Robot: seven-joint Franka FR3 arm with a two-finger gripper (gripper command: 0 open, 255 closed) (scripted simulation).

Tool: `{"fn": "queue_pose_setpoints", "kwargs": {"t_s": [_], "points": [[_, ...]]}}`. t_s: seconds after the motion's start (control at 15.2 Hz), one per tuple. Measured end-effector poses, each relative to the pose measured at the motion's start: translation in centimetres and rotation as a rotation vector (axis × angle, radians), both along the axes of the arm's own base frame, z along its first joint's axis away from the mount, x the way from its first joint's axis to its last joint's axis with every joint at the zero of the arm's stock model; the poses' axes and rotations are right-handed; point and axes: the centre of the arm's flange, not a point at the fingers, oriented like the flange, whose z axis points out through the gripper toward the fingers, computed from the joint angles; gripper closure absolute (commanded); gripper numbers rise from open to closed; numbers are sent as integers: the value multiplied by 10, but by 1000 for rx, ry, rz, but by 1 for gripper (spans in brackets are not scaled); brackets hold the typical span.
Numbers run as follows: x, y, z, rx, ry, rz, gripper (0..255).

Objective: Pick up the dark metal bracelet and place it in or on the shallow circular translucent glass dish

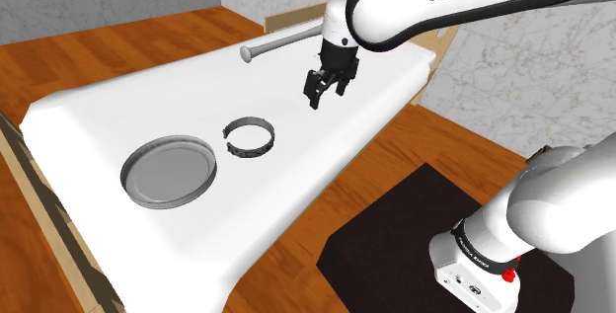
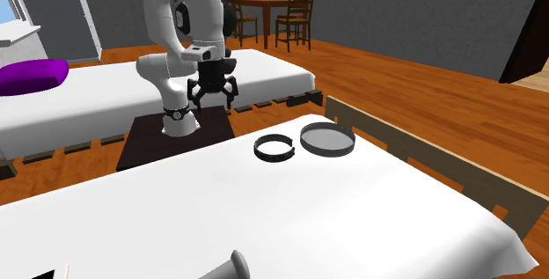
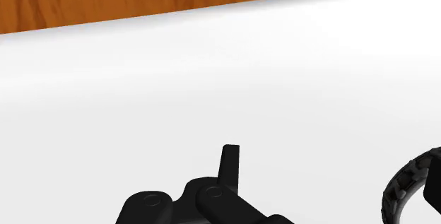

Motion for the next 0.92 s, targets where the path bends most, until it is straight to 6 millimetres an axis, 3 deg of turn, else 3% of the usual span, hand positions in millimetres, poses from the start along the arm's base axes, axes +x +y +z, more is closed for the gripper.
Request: {"fn": "queue_pose_setpoints", "kwargs": {"t_s": [0.73,0.92], "points": [[81,91,-74,34,2,-7,0],[91,100,-88,38,3,-9,0]]}}
